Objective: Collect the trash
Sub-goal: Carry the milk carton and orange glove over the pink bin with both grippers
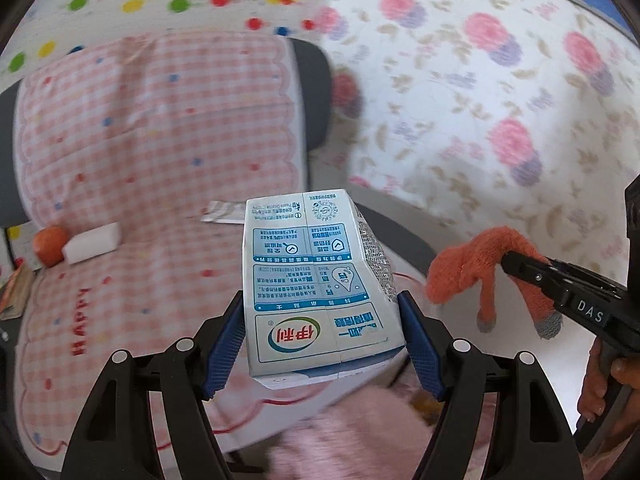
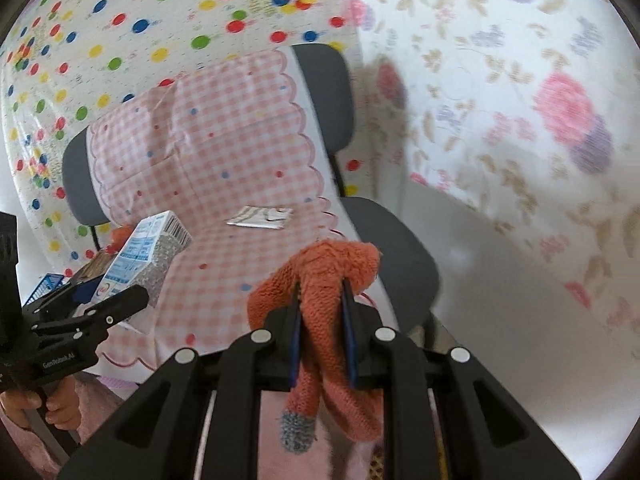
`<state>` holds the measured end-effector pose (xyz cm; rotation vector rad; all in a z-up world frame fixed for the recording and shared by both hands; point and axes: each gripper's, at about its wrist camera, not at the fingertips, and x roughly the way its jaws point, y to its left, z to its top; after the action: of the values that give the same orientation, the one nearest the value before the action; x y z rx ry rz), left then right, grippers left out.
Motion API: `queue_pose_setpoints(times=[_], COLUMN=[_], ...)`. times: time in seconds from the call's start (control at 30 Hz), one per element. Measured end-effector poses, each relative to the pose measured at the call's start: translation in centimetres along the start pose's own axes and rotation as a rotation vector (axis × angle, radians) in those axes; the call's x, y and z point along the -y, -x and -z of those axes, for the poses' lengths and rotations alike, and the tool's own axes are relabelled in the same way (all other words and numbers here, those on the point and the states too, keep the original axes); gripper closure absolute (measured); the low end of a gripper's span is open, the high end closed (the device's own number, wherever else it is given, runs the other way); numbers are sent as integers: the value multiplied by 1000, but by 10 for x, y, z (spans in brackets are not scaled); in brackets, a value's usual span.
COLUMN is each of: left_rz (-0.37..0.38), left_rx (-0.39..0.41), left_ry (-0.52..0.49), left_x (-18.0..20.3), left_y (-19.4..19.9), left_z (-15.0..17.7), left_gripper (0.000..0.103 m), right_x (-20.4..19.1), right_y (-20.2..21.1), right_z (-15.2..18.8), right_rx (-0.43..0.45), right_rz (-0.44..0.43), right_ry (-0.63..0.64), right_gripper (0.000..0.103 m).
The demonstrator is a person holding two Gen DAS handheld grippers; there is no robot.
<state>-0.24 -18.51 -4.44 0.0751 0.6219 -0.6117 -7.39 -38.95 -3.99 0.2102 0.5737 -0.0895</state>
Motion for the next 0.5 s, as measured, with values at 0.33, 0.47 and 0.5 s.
queue_pose_setpoints(times=[0.33, 0.47, 0.5], left_rz=[226, 286, 302], left_rx=[-62, -95, -106], left_ry=[-103, -119, -122], left_x=[87, 113, 119], left_y=[-16, -27, -30], left_z=[37, 48, 51], left_gripper=[30, 30, 30], right_x=[58, 78, 82], right_y=[59, 70, 71], right_z=[49, 72, 77], right_rx=[-19, -56, -65], right_rz=[157, 198, 203], right_ry=[-73, -108, -115], right_gripper=[86, 86, 86])
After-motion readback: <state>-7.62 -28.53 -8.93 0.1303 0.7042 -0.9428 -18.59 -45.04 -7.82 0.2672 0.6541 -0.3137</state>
